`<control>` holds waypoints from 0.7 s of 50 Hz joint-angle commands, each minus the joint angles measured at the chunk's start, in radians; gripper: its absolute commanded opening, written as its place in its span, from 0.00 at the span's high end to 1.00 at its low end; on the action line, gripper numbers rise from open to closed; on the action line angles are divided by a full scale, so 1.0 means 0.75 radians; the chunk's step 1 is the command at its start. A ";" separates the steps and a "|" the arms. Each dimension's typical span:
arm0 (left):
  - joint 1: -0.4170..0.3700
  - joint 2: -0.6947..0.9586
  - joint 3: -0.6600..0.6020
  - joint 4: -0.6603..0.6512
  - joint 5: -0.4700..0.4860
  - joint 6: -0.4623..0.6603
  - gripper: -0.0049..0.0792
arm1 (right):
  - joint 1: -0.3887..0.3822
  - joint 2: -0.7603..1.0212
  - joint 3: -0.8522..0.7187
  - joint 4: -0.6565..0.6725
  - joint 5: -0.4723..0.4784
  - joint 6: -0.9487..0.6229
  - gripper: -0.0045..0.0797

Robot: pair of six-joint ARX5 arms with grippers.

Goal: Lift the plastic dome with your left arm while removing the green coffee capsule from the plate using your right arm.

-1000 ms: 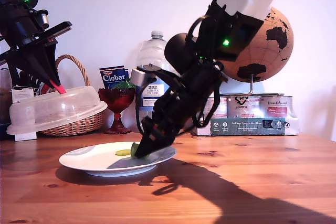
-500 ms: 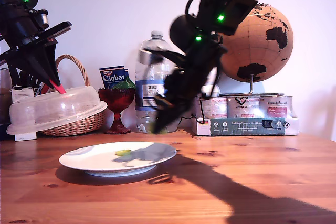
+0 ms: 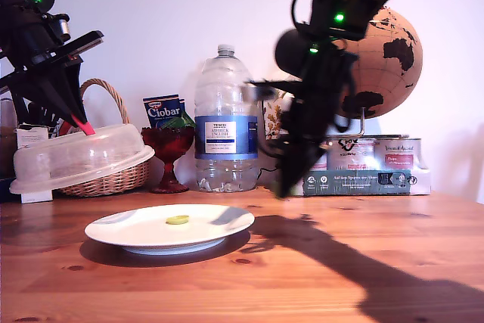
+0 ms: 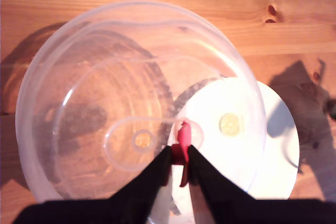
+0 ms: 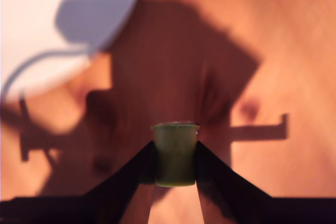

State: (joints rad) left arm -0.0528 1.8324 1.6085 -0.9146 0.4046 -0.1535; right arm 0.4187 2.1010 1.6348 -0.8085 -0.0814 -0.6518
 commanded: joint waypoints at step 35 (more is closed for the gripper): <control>-0.003 -0.027 0.022 0.007 0.030 0.008 0.97 | -0.187 0.003 0.002 -0.222 0.014 0.102 0.82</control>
State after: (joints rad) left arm -0.0528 1.8324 1.6085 -0.9134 0.4202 -0.1535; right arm 0.2703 2.1010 1.6352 -0.9699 -0.0677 -0.5766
